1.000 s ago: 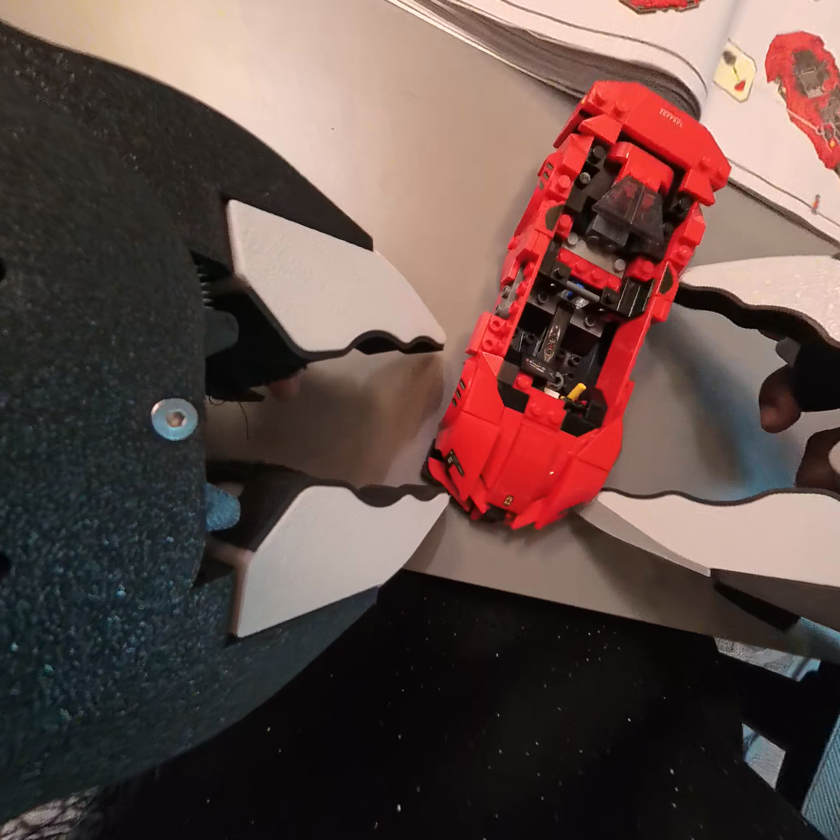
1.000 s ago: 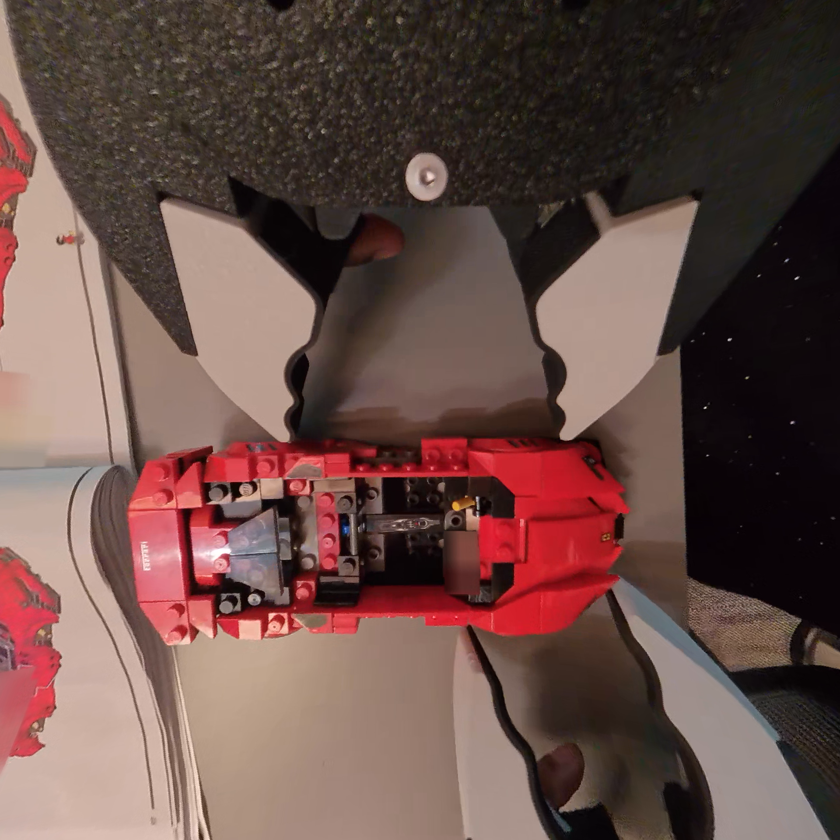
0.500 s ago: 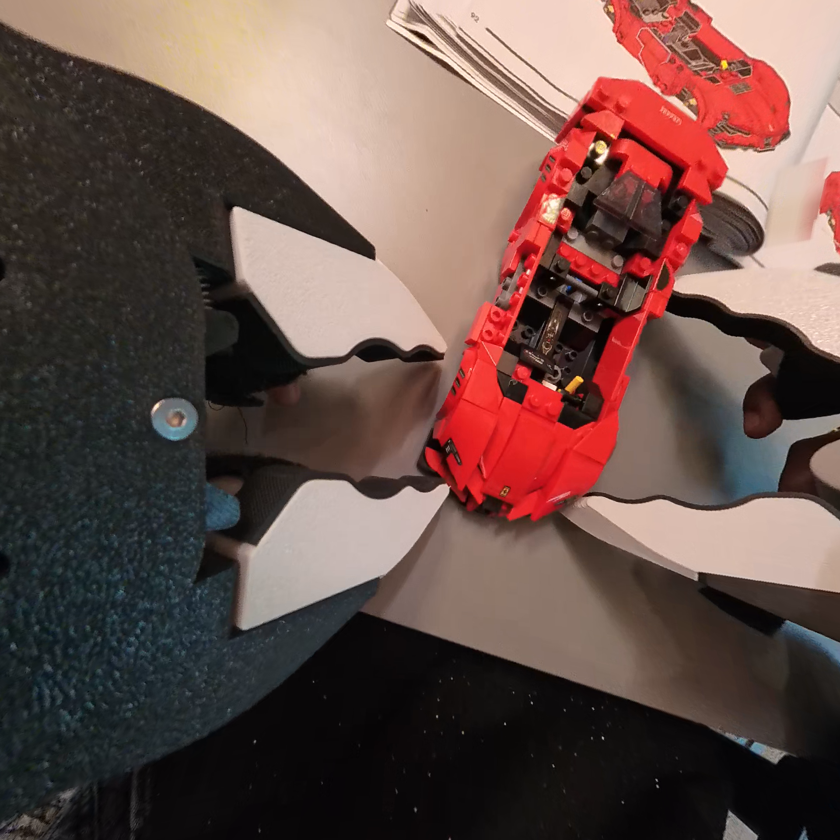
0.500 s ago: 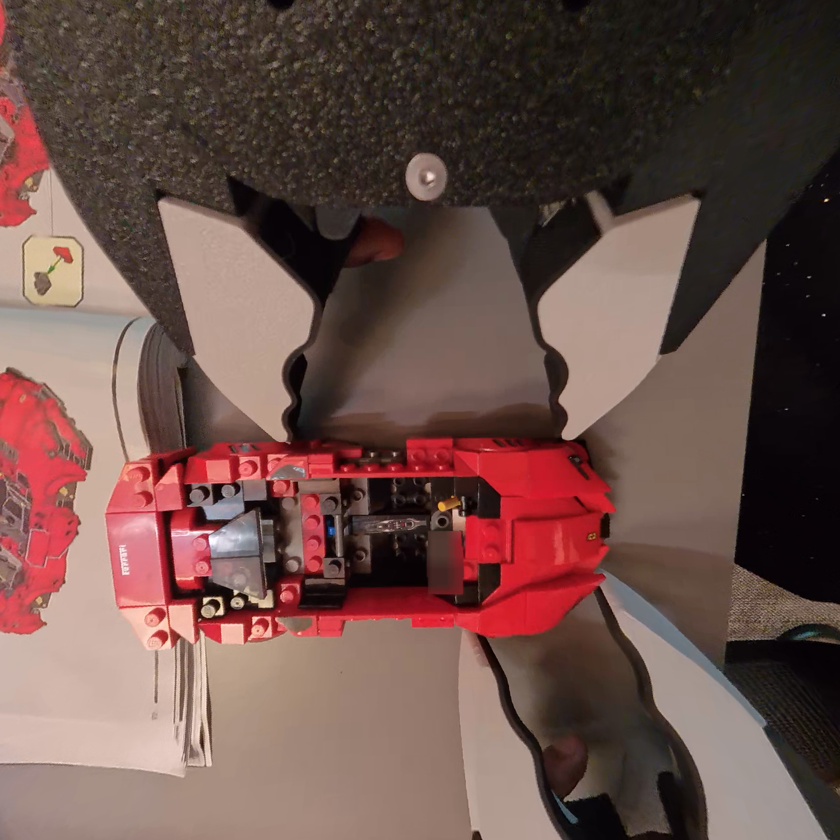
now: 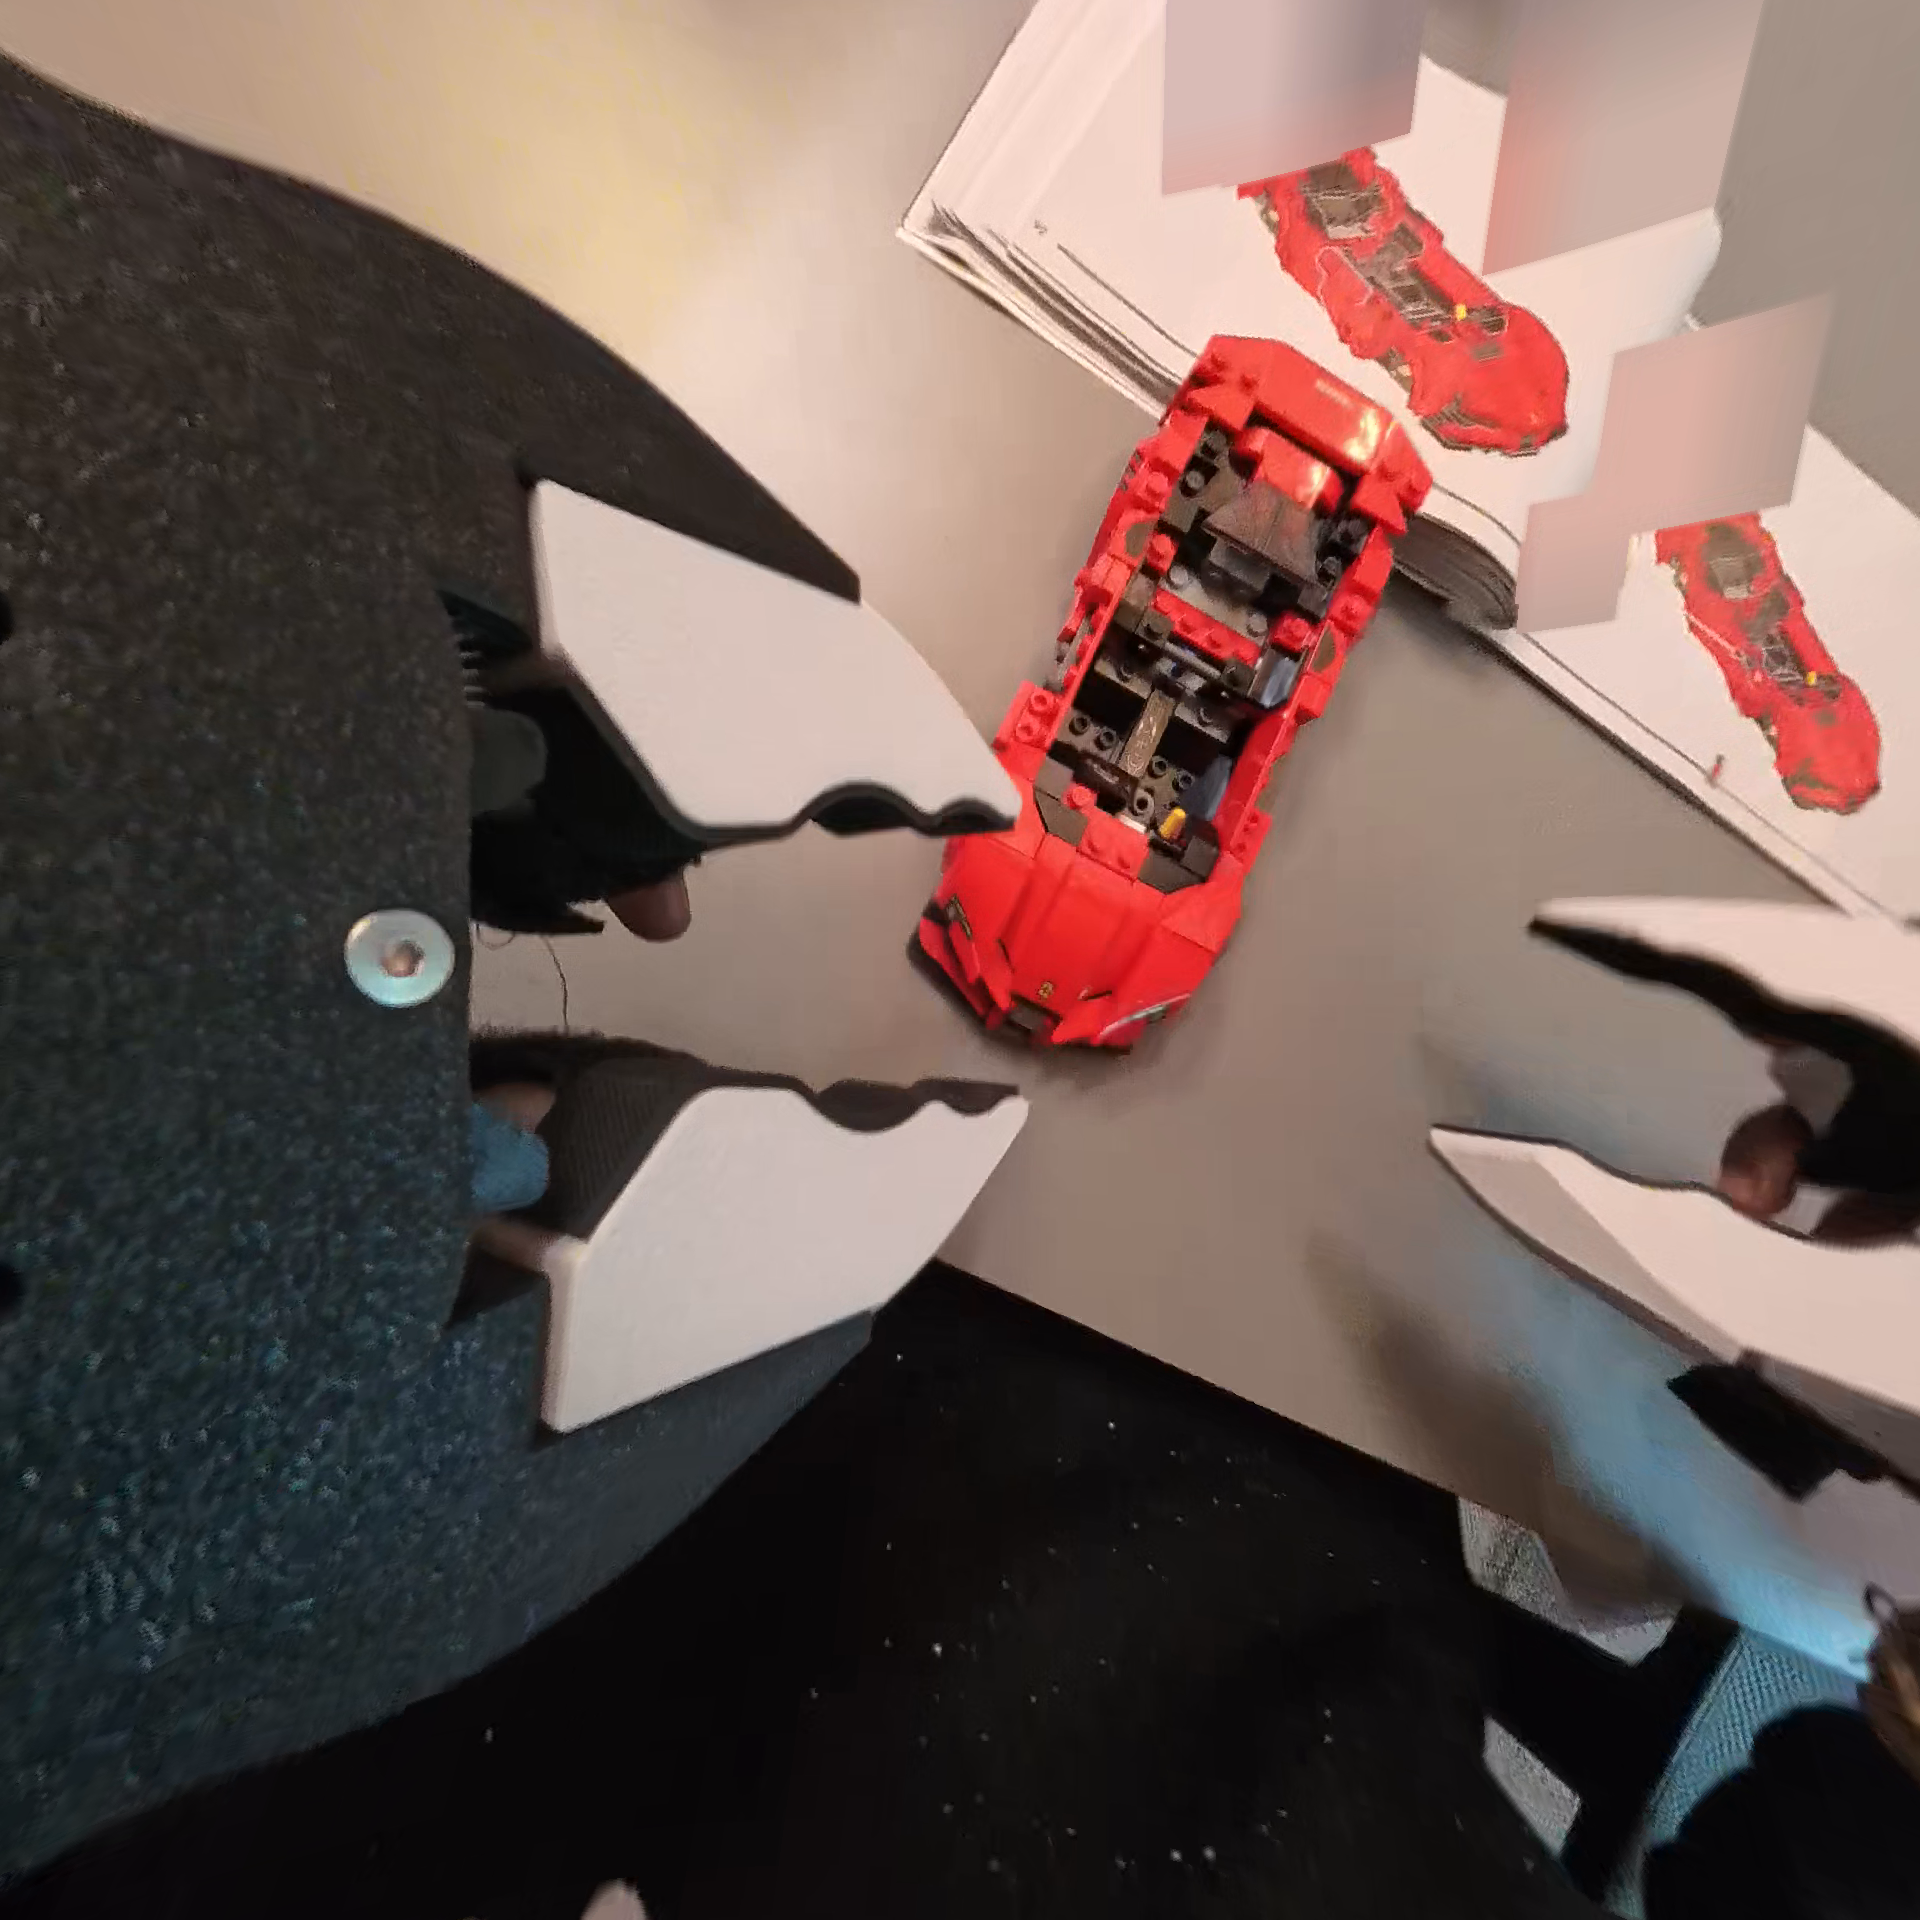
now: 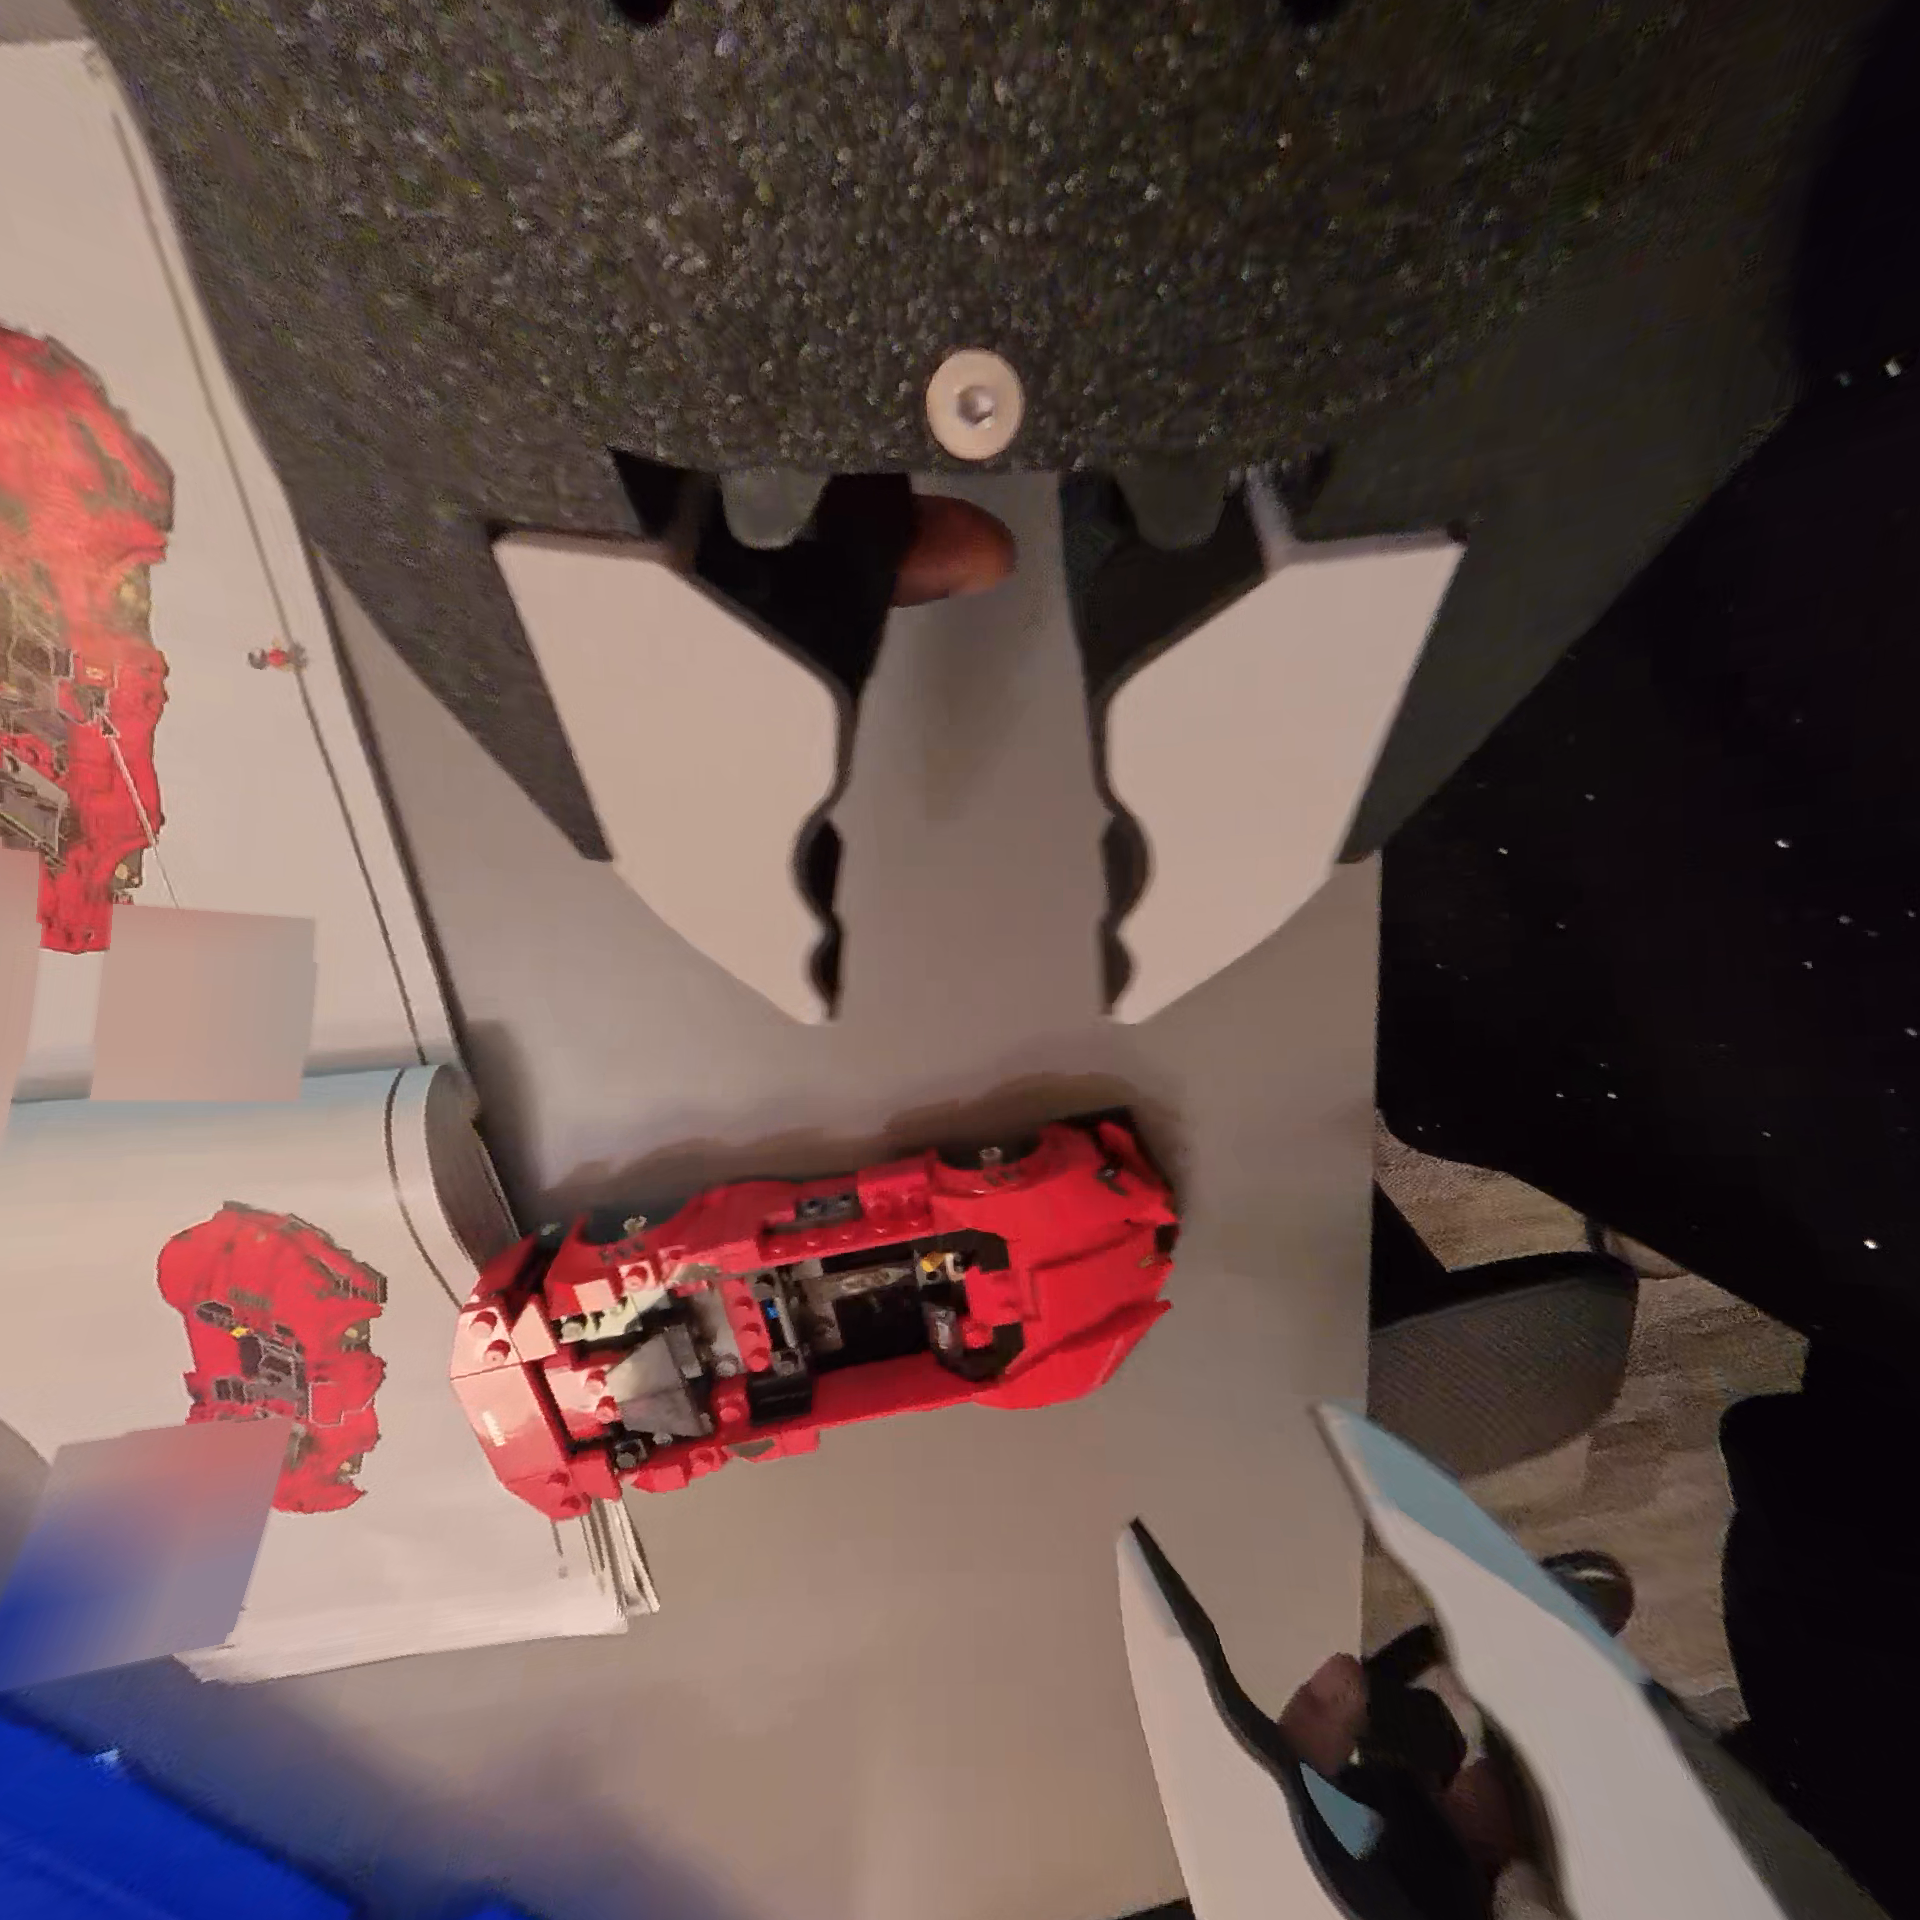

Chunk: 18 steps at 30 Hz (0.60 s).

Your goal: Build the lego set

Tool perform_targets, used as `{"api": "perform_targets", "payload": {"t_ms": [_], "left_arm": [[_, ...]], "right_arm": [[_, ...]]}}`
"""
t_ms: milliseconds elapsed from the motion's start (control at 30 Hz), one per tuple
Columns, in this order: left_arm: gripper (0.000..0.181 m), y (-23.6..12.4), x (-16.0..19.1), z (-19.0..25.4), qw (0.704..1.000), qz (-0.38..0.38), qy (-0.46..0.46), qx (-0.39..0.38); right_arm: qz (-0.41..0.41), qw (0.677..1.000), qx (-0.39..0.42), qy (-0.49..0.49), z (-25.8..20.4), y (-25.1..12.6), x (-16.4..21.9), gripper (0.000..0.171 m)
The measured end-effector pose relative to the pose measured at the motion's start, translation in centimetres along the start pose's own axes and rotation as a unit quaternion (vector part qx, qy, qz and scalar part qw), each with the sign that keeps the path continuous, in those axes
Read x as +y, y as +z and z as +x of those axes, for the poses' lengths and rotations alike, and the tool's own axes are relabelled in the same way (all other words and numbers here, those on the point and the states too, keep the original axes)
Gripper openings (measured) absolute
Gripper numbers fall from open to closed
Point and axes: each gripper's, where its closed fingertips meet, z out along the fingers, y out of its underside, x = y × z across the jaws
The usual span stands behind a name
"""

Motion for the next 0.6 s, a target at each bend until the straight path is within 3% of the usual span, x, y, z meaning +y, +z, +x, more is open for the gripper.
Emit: {"api": "perform_targets", "payload": {"t_ms": [33, 67, 100, 267, 367, 400, 433, 467, 533, 600], "left_arm": [[0.030, 0.0, -0.2, 0.0, 1.000, -0.009, -0.012, -0.007], [0.003, 0.0, -0.4, 0.2, 1.000, -0.016, -0.018, -0.009], [0.000, 0.0, -0.8, 0.4, 1.000, -0.012, -0.023, -0.008], [0.000, 0.3, 0.4, 0.0, 0.994, -0.084, -0.007, -0.072], [0.017, 1.0, 1.3, 0.5, 0.992, -0.106, -0.008, -0.070], [0.026, 1.1, 1.6, 0.4, 0.990, -0.117, -0.004, -0.080], [0.031, 1.0, 1.8, 0.1, 0.987, -0.128, 0.003, -0.094], [0.031, 0.9, 2.0, -0.2, 0.985, -0.136, 0.011, -0.110], [0.001, 0.7, 1.9, -0.1, 0.982, -0.142, 0.030, -0.123], [0.000, 0.8, 1.3, 0.1, 0.983, -0.130, 0.042, -0.126]], "right_arm": [[0.003, 1.000, 0.007, -0.002, -0.6, -0.1, -0.2, 0.028], [0.002, 1.000, 0.010, -0.005, -1.3, 0.1, -0.5, 0.004], [0.000, 1.000, 0.017, -0.005, -2.0, 0.4, -0.9, 0.000], [-0.040, 0.997, 0.053, -0.041, -3.9, 2.4, -1.6, 0.000], [-0.051, 0.996, 0.061, -0.039, -4.2, 3.4, -1.5, 0.023], [-0.049, 0.996, 0.063, -0.038, -4.3, 3.6, -1.6, 0.023], [-0.051, 0.995, 0.072, -0.039, -4.1, 3.7, -1.6, 0.011], [-0.055, 0.994, 0.085, -0.039, -3.8, 3.6, -1.6, 0.000], [-0.067, 0.992, 0.099, -0.037, -3.5, 3.6, -1.5, 0.000], [-0.068, 0.990, 0.114, -0.045, -3.3, 3.5, -1.6, 0.002]]}}
